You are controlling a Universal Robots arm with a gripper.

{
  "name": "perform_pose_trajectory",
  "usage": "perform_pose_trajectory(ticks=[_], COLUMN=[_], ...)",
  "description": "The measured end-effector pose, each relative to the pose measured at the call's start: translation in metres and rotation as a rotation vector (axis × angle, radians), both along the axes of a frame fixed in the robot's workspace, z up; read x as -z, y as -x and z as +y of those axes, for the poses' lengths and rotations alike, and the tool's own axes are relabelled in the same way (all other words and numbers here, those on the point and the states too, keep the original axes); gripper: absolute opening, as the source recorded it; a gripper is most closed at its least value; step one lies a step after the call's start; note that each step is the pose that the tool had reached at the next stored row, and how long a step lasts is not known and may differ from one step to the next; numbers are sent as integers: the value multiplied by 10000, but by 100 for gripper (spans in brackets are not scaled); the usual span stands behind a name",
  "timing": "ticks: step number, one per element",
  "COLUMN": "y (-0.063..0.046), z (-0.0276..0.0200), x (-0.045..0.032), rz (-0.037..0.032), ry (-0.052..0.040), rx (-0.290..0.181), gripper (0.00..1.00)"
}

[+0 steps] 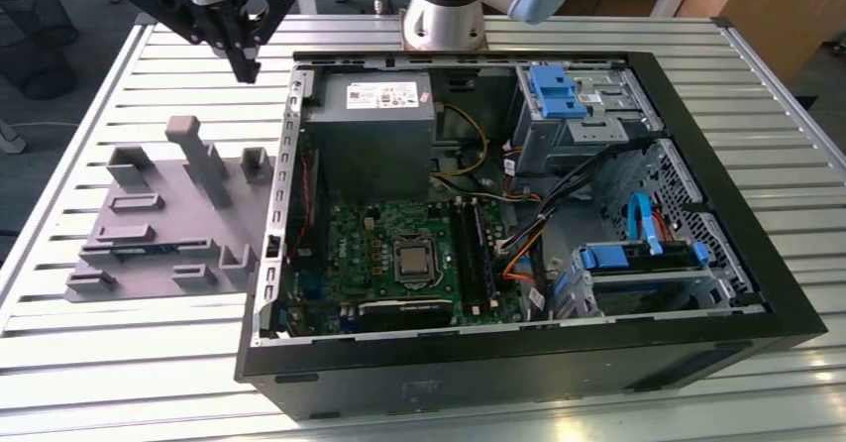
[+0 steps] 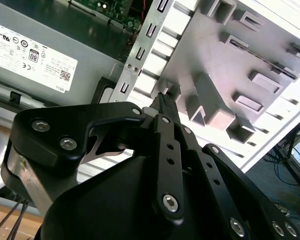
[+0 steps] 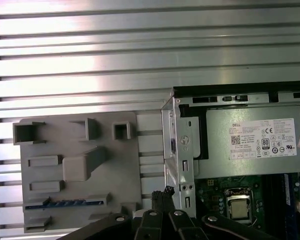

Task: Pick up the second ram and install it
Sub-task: 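Reach for the second ram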

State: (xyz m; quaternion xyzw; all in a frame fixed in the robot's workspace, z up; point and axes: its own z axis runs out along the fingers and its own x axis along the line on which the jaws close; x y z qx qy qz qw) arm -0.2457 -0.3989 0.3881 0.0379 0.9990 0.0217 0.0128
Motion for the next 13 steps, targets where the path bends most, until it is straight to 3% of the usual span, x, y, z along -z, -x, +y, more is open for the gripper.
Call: perform_pose_trajectory(ticks=[13], y=[90], z=[0], x=[7], rz=[1], ry=[0], rx=[0], gripper=[11])
